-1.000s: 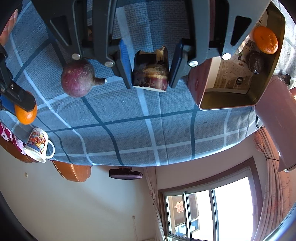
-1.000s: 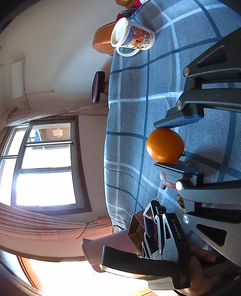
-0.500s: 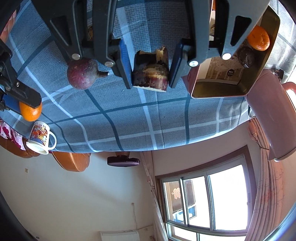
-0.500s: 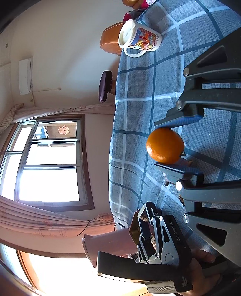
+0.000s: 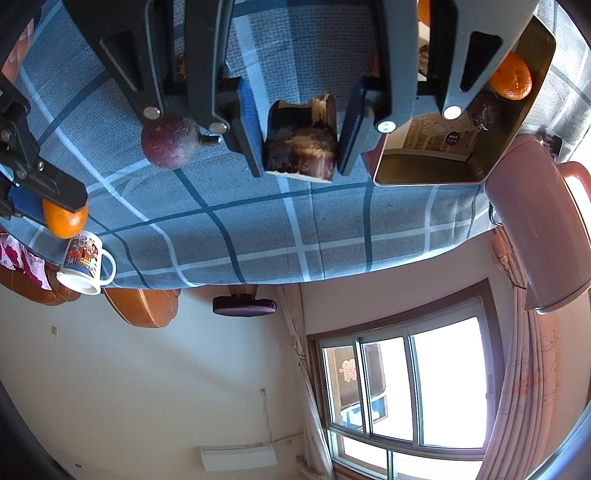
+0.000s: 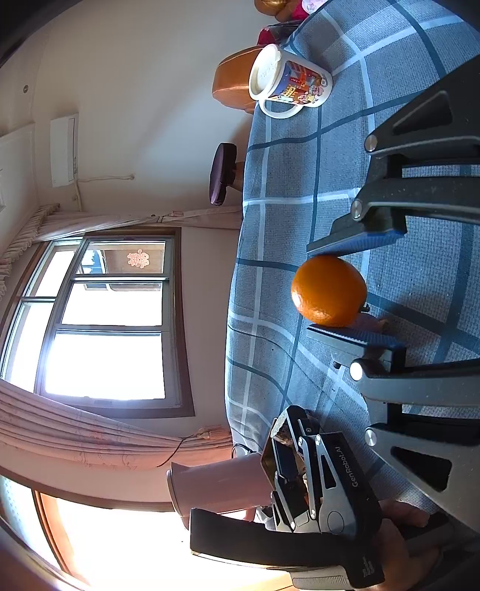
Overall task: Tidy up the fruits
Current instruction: 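Carry the cylinder with the left tool toward the box while the right tool carries the orange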
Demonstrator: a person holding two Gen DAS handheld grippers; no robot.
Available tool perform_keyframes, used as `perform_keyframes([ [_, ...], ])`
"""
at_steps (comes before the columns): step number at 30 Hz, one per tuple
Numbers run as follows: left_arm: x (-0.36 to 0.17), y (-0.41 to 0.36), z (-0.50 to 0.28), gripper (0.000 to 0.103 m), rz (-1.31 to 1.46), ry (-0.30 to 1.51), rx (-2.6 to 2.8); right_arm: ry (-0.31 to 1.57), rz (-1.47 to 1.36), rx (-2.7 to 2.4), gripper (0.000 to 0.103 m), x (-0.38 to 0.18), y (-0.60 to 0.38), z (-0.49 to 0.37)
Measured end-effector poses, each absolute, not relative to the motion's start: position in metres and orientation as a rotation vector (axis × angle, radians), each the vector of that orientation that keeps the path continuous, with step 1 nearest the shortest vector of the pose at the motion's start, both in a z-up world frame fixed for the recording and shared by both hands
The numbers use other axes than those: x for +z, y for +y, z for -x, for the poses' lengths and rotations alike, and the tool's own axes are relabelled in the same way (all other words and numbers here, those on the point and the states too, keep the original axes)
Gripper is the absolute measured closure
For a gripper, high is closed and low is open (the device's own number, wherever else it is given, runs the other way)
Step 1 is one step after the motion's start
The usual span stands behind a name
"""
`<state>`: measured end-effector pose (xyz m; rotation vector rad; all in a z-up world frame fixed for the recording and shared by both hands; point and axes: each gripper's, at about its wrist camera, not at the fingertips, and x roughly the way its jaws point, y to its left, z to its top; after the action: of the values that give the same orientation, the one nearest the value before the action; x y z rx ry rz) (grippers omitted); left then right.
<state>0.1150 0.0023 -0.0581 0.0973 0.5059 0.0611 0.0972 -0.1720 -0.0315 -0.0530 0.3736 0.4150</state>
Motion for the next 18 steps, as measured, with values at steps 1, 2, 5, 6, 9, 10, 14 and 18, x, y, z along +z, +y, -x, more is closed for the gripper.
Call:
perform_keyframes([
  [1,-0.058,0.003,-0.114,0.062,-0.095,0.503,0.061,0.37,0.053,0.415,0.064,-0.031,-0.172,-0.097],
  [2,-0.057,0.004,-0.114,0.062,-0.093,0.499,0.062,0.367,0.054,0.414,0.064,-0.031,-0.172,-0.096],
  [5,-0.056,0.004,-0.112,0.062,-0.091,0.488,0.06,0.361,0.055,0.413,0.064,-0.031,-0.173,-0.096],
  [6,-0.056,0.004,-0.111,0.062,-0.091,0.484,0.061,0.359,0.056,0.412,0.064,-0.031,-0.173,-0.095],
  [9,-0.055,0.004,-0.109,0.062,-0.088,0.468,0.061,0.35,0.06,0.409,0.064,-0.03,-0.172,-0.093],
  [10,-0.054,0.004,-0.108,0.062,-0.088,0.463,0.061,0.345,0.063,0.407,0.064,-0.03,-0.172,-0.093],
  [14,-0.053,0.004,-0.104,0.062,-0.088,0.456,0.063,0.331,0.075,0.406,0.064,-0.029,-0.17,-0.09],
  [18,-0.053,0.004,-0.101,0.062,-0.084,0.458,0.059,0.339,0.068,0.421,0.064,-0.028,-0.168,-0.088],
])
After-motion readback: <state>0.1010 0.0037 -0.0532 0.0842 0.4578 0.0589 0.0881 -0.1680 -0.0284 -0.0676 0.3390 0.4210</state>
